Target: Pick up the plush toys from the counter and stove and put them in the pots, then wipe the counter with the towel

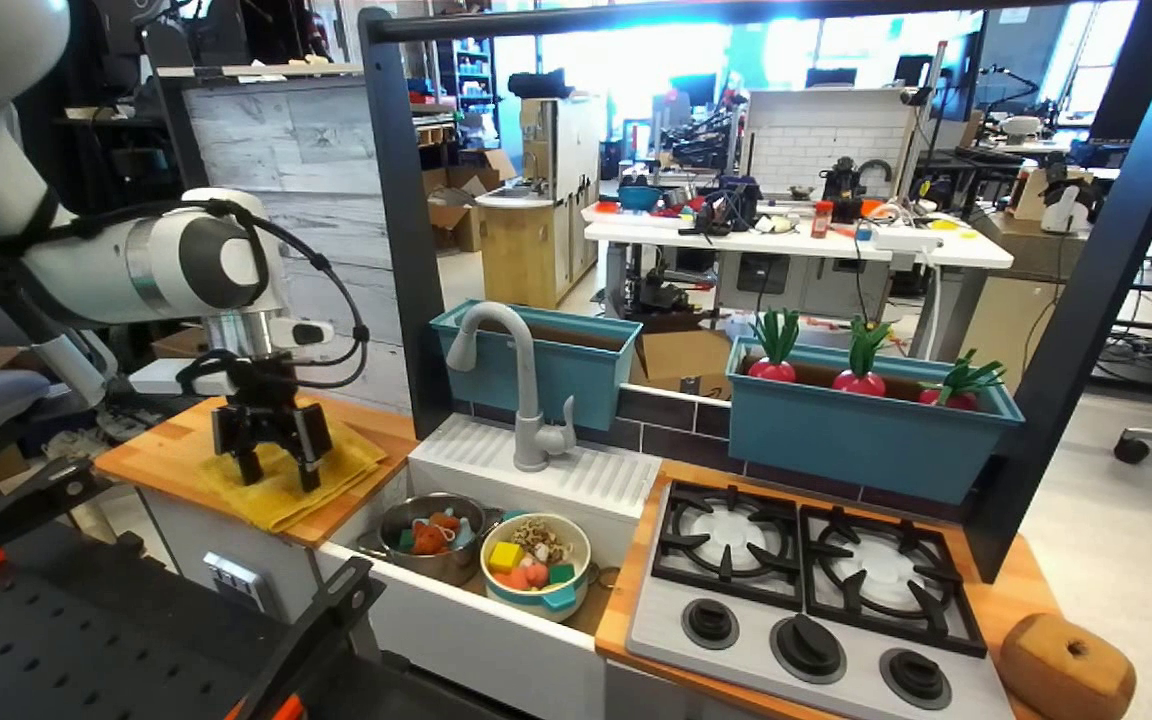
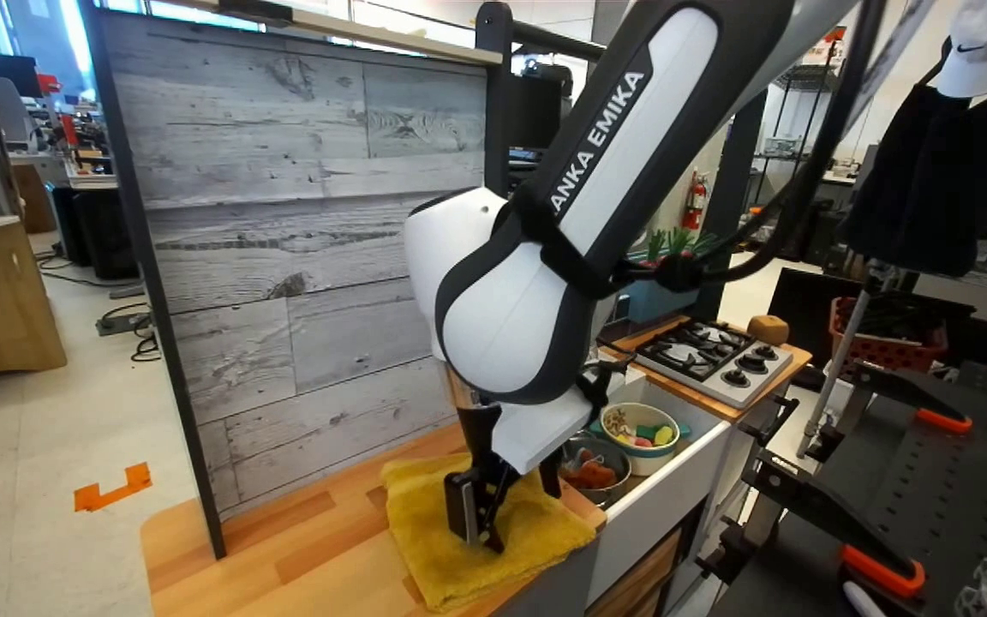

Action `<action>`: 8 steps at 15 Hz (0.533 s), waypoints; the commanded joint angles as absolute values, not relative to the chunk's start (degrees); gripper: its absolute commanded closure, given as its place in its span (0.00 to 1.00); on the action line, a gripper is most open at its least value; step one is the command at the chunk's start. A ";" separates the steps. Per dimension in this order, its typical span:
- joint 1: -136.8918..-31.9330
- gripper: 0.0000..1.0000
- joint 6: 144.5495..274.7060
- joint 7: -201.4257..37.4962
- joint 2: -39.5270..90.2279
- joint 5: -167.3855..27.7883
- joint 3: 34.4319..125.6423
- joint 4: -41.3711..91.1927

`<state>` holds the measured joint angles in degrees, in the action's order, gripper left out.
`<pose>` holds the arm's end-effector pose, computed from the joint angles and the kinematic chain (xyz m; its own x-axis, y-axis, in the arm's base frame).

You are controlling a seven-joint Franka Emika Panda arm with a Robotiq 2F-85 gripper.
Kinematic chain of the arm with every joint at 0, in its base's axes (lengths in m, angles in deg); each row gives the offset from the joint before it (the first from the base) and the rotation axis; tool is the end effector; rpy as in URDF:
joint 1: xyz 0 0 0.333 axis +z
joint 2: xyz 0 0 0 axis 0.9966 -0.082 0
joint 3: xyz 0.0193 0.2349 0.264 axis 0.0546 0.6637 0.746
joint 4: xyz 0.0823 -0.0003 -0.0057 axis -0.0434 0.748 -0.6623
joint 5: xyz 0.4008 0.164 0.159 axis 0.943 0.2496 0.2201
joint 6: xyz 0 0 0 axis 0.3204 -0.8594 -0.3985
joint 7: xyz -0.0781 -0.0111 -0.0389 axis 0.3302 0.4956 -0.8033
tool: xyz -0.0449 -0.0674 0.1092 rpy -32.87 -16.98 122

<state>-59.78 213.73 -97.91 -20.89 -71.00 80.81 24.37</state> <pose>0.6206 0.2513 -0.1061 0.9687 0.0916 -0.2308 0.1333 -0.9760 0.1722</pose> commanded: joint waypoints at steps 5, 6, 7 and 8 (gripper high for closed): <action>-55.05 0.00 221.38 -96.35 -30.29 -73.83 85.71 12.76; -53.65 0.00 222.67 -96.32 -31.94 -74.21 85.87 10.79; -52.69 0.00 223.61 -96.21 -33.22 -74.30 86.11 9.06; -51.90 0.00 223.98 -95.81 -33.96 -74.12 86.16 7.96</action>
<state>-53.65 221.76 -96.98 -28.51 -73.25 85.47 14.56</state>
